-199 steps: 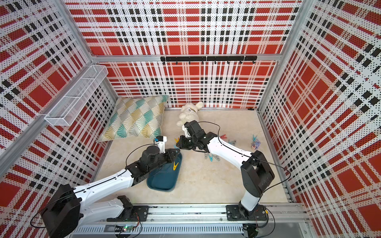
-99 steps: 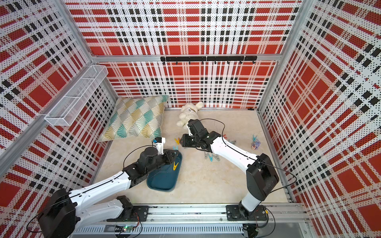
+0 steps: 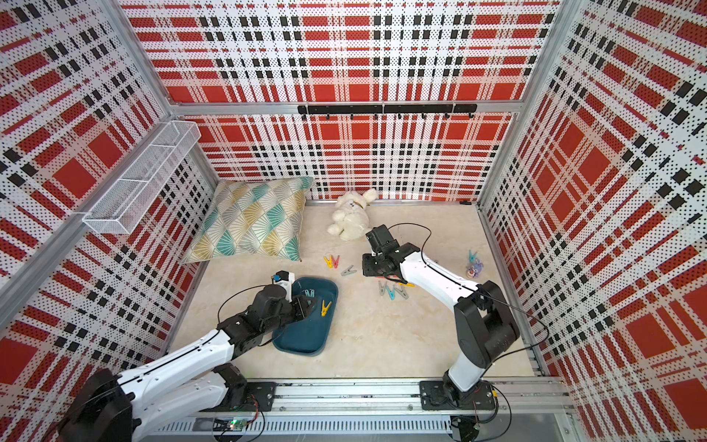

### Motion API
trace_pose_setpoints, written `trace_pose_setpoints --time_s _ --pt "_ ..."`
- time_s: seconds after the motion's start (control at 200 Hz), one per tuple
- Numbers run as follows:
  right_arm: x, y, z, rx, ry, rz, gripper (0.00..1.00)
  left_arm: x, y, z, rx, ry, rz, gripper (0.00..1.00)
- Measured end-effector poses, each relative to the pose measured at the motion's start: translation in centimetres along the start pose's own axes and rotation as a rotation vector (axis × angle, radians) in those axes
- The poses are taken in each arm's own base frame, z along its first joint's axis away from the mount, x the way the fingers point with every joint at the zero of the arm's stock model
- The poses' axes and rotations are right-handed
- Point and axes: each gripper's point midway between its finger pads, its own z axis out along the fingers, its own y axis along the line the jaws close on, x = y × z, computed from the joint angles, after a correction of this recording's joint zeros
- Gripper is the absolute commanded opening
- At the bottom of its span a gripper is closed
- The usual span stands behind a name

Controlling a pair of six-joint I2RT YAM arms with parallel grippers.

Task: Put the clothespins into the storage box
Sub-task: Place the clothespin in the storage box, then pick up the clothespin from the center of the board.

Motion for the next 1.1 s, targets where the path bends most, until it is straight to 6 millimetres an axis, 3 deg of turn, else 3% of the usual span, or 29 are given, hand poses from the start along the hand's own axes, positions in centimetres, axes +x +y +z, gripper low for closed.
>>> trace_pose_setpoints --time_s 0.135,0.266,0.376,0.641,1.102 --pt "1.3 -1.7 2.4 0.085 0.052 -0.025 0.31 1.3 1.6 0.9 -0.066 0.052 0.007 0.16" --pt "2.4 -3.2 4.0 0.153 0.095 -0.042 0.31 2.3 2.7 1.4 -0.120 0.085 0.030 0.34" --pt "2.9 -3.9 4.7 0.186 0.110 -0.055 0.31 2.6 3.1 1.4 -0.140 0.090 0.039 0.43" --pt "3.3 -4.8 5.6 0.230 0.125 -0.072 0.30 2.1 3.2 1.1 -0.152 0.068 0.042 0.43" --pt "4.4 -5.6 7.1 0.256 0.162 -0.081 0.20 0.5 1.6 0.0 -0.103 0.011 0.039 0.42"
